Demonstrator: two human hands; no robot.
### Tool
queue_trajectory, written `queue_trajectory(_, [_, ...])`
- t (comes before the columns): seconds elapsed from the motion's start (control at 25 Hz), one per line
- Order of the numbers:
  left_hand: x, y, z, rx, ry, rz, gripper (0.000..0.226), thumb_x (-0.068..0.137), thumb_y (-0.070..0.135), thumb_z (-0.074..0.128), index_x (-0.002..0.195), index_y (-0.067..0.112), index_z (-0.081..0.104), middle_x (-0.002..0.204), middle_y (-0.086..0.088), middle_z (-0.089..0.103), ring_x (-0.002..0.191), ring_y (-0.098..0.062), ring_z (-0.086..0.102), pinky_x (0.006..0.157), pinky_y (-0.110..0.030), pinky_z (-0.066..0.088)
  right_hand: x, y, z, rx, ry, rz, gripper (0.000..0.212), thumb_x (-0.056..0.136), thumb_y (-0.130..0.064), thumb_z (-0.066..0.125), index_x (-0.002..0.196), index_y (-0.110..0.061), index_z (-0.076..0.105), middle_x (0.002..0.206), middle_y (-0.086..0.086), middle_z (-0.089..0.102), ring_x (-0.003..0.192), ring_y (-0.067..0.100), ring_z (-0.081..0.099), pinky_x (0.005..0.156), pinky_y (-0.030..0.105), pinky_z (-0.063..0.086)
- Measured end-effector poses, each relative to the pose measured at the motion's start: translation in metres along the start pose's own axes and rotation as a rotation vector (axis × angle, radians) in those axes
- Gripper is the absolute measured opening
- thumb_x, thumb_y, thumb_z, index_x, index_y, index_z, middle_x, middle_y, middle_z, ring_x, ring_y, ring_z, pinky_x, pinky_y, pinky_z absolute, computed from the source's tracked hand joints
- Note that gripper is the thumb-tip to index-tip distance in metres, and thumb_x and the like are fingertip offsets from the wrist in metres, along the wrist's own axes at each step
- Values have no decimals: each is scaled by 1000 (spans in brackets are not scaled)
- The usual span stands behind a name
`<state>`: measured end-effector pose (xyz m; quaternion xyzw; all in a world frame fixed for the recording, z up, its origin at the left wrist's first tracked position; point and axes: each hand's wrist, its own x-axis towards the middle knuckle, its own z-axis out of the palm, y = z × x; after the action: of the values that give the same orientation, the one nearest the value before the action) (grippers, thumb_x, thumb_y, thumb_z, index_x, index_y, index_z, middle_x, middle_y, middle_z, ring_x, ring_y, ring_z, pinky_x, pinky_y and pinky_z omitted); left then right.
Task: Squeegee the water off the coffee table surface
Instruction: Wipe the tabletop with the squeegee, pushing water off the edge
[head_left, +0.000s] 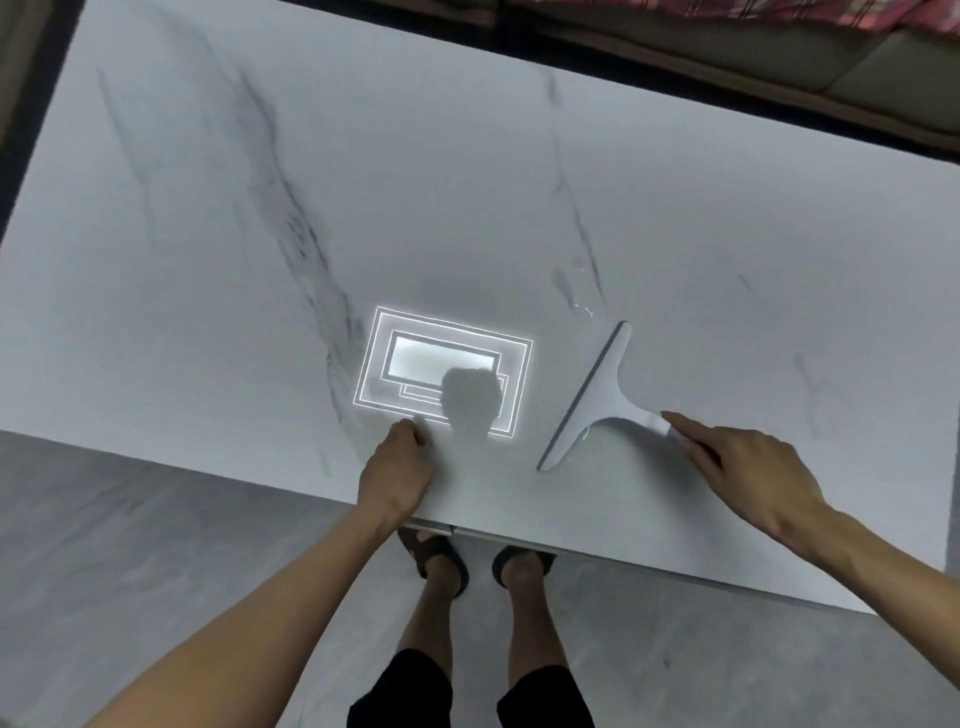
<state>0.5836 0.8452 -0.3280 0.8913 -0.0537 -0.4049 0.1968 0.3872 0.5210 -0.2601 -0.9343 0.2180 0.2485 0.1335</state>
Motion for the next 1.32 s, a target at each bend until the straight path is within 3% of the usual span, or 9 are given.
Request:
queue_trajectory(0.12, [-1,-10,-14,-149,152,-99,26,81,4,40,101,19,48,90,3,55,79,-26,58,69,-39,51,-4,-27,-4,-64,-38,-134,58,91,-61,4,142,-55,31,88,-16,64,83,16,65,61,28,41])
queue_trajectory(0.36, [4,-91,-74,-215,421,-353,16,87,8,40,100,15,46,95,-8,60,83,-31,55,70,-34,40,76,-211,24,-217,-241,-763,44,103,-46,25,146,-45,30,101,1,64,86,26,62,63,29,31])
queue_trajectory(0.52, [3,-128,-93,-219,386,-358,16,86,9,38,100,16,43,86,-13,59,80,-35,56,65,-36,41,121,-294,37,-238,-175,-852,41,104,-45,25,143,-43,39,104,3,67,88,30,64,66,33,36])
queue_trajectory(0.64, [7,-133,-88,-226,338,-327,20,83,7,37,100,15,42,84,-9,56,78,-33,54,62,-36,39,140,-306,41,-237,-137,-852,40,103,-46,22,138,-46,42,103,1,68,92,29,64,66,32,35])
queue_trajectory(0.84, [10,-101,-57,-218,186,-229,21,81,8,39,98,20,41,87,-4,57,76,-25,55,53,-31,35,137,-244,27,-76,-47,-630,40,101,-52,23,135,-51,42,96,-6,68,90,27,65,64,33,37])
queue_trajectory(0.96, [4,-66,-29,-202,91,-174,32,77,6,44,104,22,39,93,-2,55,78,-23,54,56,-30,36,123,-170,16,-61,-27,-455,40,102,-49,23,139,-52,37,93,-4,68,91,27,64,65,33,41])
queue_trajectory(1.12, [-13,-5,22,-155,41,-120,30,78,1,45,102,19,39,102,-4,52,74,-14,50,60,-28,39,87,-57,10,-28,26,-289,40,101,-51,24,138,-53,37,100,-9,71,91,24,65,63,31,37])
queue_trajectory(1.32, [-40,64,93,-29,-5,6,29,77,-5,45,97,15,38,114,-12,44,81,-27,49,65,-33,38,37,58,9,-10,24,-177,40,100,-52,23,138,-56,36,95,-16,70,86,20,65,60,30,37])
